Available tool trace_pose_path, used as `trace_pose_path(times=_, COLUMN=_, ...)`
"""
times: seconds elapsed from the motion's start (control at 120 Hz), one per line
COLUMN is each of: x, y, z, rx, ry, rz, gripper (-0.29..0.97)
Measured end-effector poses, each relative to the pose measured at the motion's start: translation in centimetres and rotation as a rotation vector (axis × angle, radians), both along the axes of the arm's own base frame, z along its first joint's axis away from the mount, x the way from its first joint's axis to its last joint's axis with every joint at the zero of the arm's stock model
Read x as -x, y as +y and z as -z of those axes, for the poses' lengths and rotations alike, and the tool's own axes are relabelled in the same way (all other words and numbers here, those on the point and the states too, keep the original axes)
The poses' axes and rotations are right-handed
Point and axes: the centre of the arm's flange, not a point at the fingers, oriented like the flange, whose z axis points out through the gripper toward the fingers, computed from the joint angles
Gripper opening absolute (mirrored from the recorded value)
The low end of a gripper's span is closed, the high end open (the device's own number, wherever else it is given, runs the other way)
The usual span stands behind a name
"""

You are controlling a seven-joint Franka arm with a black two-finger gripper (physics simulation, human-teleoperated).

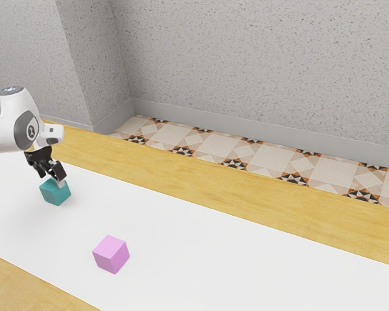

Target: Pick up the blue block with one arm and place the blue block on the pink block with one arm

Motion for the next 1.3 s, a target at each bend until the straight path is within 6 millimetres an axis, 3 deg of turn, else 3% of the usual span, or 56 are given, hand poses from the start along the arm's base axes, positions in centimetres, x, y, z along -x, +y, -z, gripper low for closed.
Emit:
trace_pose_path(times=0.392, x=-0.5, y=0.4, z=1.9, rx=0.012, ry=0.027, rz=-0.003, gripper=0.68)
trace_pose_path(times=1.108, x=-0.9, y=1.4, z=3.0, rx=0.019, ry=0.047, rz=-0.012, gripper=0.68)
trace_pose_path(times=1.3, x=-0.8, y=1.5, z=3.0, rx=0.021, ry=0.049, rz=-0.015, gripper=0.57)
